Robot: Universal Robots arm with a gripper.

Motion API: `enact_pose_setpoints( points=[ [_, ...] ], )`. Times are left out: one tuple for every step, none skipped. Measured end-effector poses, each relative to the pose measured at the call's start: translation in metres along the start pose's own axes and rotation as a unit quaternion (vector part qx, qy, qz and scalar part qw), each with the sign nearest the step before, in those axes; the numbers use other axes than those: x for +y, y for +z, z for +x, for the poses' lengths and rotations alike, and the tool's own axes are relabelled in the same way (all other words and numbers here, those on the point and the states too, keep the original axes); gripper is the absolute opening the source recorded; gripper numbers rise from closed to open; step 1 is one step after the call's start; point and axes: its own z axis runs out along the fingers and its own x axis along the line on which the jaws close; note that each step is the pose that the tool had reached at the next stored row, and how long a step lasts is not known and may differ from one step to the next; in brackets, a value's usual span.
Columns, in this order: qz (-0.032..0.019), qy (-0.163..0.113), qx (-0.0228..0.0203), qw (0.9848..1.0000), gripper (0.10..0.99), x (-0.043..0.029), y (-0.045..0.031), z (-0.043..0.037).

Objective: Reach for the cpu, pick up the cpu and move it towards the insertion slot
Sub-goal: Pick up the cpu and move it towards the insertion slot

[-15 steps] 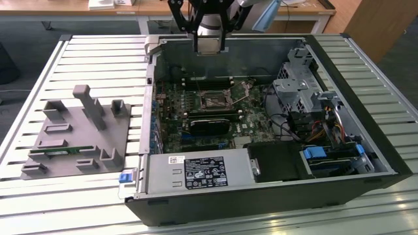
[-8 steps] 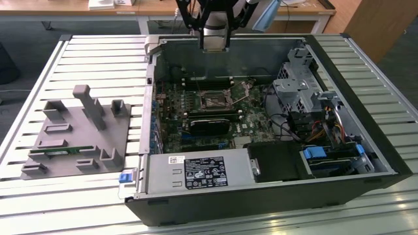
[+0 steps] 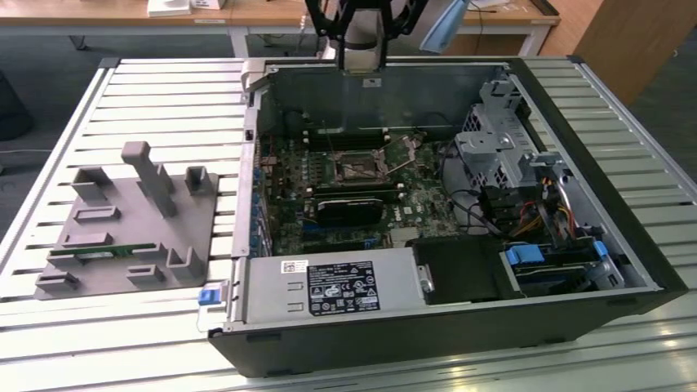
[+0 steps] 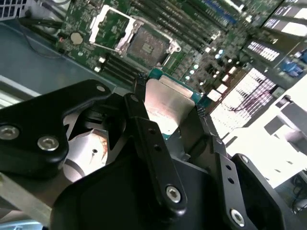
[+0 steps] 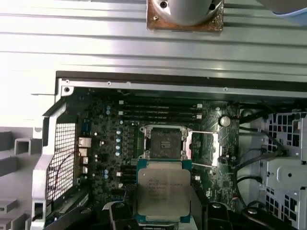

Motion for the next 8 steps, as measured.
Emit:
enact_pose_setpoints(
  points=[
    [0.0, 0.0, -0.0003, 1.0, 0.533, 0.0037, 0.0004, -0.0005],
    [0.0001, 0.0, -0.0004, 1.0, 0.533, 0.0069, 0.0006, -0.0013],
    [0.0001, 0.0, -0.0005, 1.0, 0.533, 0.0103, 0.0009, -0.0025],
    [0.0001, 0.0, -0.0007, 1.0, 0.533, 0.0129, 0.0012, -0.0037],
    [0.0, 0.0, -0.001, 1.0, 0.533, 0.0153, 0.0016, -0.0052],
    [0.0001, 0.0, -0.0011, 1.0, 0.533, 0.0177, 0.0019, -0.0072],
    [0.0, 0.0, -0.0012, 1.0, 0.533, 0.0198, 0.0022, -0.0092],
    [0.0, 0.0, -0.0013, 1.0, 0.533, 0.0214, 0.0025, -0.0117]
  ],
)
